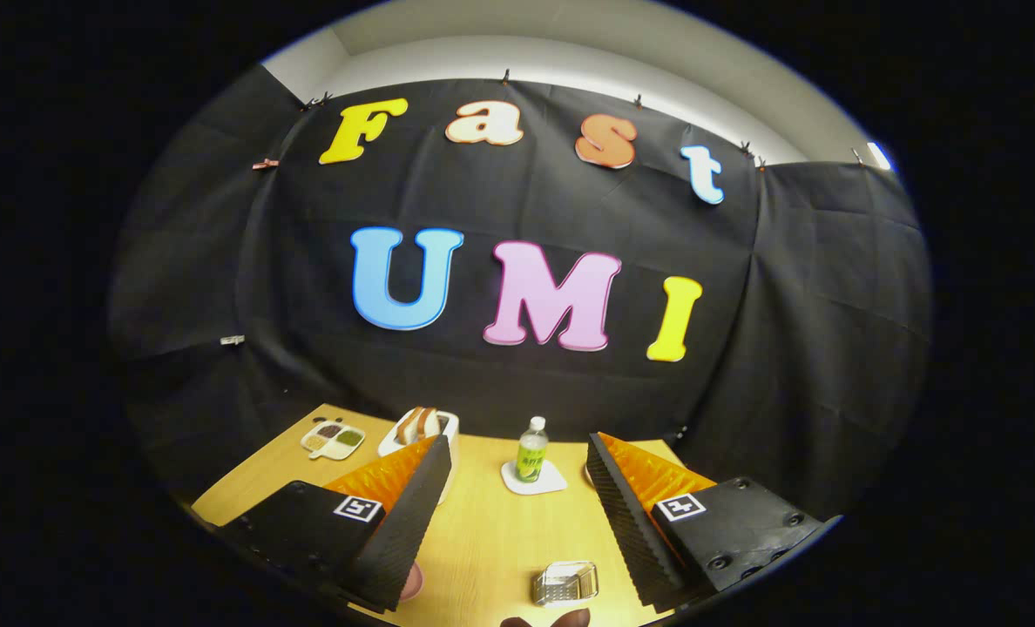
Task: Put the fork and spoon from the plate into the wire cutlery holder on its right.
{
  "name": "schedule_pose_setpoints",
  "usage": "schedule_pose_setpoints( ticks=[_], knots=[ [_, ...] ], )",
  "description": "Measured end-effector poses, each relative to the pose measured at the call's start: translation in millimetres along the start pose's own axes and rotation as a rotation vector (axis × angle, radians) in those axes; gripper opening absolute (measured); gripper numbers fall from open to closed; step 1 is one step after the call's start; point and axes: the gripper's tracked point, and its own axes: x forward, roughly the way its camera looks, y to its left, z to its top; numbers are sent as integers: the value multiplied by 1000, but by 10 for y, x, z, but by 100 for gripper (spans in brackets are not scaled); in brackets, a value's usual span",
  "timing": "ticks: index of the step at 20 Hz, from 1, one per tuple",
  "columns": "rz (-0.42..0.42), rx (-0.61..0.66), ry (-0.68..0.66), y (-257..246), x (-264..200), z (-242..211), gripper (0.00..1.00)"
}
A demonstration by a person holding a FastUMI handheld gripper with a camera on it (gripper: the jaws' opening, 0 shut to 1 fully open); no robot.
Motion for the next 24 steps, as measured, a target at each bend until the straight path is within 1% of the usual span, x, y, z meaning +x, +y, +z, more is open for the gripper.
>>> schedule_pose_setpoints(
  ticks=[4, 7, 9, 11, 14, 16, 18, 19, 21, 23, 24],
  knots=[
    [153, 6, 230, 435, 27, -568, 98],
    [232, -8, 402, 724, -22, -1101, 99],
    [304, 13, 515, 984, -108, -1451, 99],
    [353, 47, 609, 1196, -192, -1731, 99],
    [395, 77, 717, 1459, -203, -2075, 98],
    [410, 60, 775, 1578, -187, -2323, 98],
    [416, 36, 821, 1681, -163, -2552, 94],
    [418, 26, 842, 1744, -147, -2673, 90],
    [426, 5, 890, 1865, -119, -2917, 87],
    [413, -22, 929, 1926, -77, -3124, 86],
    [401, -30, 951, 1960, -49, -3228, 81]
  ],
)
